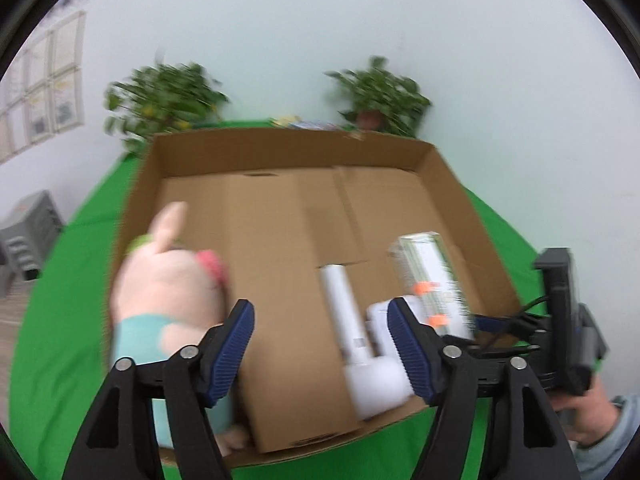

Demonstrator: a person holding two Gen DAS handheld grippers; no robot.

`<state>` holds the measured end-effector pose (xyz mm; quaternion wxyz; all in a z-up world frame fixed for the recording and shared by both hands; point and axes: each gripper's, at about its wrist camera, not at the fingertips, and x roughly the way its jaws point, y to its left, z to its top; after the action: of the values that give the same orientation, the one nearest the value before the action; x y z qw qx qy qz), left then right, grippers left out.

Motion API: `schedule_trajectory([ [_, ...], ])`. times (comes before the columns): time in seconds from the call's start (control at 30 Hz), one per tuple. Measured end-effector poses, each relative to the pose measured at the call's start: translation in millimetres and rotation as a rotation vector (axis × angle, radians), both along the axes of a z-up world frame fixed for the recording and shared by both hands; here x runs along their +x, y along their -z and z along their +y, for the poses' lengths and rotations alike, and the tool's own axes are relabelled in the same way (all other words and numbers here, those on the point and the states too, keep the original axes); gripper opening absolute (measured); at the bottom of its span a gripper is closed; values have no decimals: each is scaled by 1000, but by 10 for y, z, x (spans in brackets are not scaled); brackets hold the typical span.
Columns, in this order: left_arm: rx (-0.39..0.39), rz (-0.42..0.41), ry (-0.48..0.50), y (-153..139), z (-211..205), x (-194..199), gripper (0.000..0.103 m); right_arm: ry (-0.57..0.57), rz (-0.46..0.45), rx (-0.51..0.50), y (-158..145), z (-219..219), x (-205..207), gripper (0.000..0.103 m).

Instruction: Organize objects

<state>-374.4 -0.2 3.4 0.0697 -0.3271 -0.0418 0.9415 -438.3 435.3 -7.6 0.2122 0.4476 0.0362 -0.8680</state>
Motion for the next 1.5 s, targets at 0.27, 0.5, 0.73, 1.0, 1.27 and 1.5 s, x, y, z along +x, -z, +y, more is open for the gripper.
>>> schedule_trajectory([
  [0.27, -112, 220, -271, 176, -201, 525, 102, 72, 312, -115, -74, 15, 819, 102],
  [0.5, -151, 165, -306, 645, -184, 592, 102, 24, 368, -46, 87, -393, 972, 102],
  [0.73, -267, 180, -341, 1010, -50, 423, 103, 111, 383, -29, 88, -372, 964, 102],
  [1.0, -281, 170, -348, 982, -39, 435, 103, 123, 377, 10, 138, -443, 917, 103],
  [1.27, -271, 168, -348, 984, -52, 427, 103, 123, 370, 26, 152, -459, 932, 103],
  [1.5, -261, 168, -349, 988, -64, 424, 103, 124, 370, 30, 150, -463, 965, 103],
])
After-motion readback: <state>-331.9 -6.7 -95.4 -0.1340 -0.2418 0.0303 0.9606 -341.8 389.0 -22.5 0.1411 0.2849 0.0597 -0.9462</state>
